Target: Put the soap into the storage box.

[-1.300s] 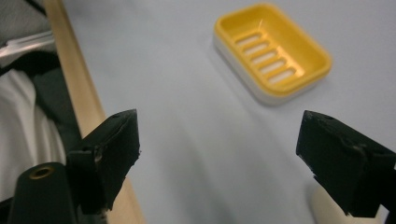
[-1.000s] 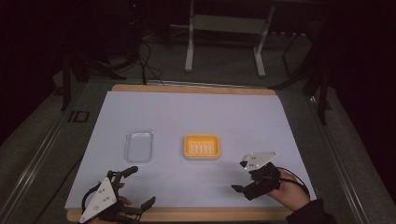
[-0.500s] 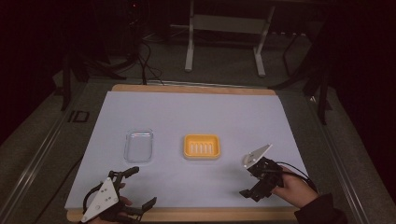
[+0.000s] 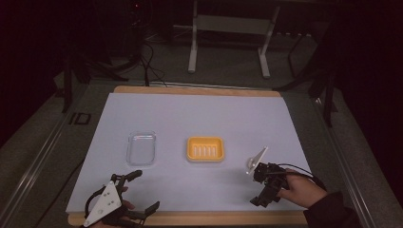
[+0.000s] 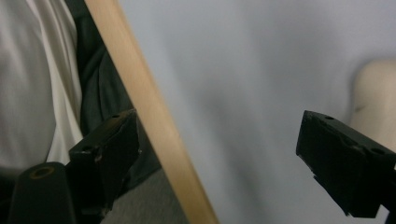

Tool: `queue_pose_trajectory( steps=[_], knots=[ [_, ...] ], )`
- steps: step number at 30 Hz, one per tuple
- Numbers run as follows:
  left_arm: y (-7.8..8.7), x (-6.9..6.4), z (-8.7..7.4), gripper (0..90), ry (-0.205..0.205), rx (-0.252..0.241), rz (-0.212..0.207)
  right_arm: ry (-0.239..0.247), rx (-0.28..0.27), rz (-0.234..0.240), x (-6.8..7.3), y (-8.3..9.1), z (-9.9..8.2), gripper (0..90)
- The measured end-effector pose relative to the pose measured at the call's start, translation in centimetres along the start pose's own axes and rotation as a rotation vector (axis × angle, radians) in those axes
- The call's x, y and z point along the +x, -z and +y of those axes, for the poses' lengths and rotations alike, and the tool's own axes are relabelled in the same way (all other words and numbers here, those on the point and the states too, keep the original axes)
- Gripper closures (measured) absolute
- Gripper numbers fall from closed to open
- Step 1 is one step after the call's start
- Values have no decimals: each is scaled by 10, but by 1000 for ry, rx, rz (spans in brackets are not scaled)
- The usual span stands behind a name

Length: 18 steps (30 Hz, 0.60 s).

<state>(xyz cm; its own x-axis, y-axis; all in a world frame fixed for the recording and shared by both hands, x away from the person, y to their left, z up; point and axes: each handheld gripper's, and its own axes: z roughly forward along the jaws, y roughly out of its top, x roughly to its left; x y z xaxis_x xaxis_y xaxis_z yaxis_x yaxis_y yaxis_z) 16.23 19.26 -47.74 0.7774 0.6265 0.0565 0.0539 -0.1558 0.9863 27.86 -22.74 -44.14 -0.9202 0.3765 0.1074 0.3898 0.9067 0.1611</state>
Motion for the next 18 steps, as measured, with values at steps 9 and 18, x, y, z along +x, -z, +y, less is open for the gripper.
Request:
queue_pose_trajectory(
  steps=[9,18],
  knots=[
    [-1,0,0,1,-1,4,-2,-14,129,26,-2,-5,-1,132],
    [-1,0,0,1,-6,8,-4,-45,188,47,-11,-1,-4,128]
  ],
)
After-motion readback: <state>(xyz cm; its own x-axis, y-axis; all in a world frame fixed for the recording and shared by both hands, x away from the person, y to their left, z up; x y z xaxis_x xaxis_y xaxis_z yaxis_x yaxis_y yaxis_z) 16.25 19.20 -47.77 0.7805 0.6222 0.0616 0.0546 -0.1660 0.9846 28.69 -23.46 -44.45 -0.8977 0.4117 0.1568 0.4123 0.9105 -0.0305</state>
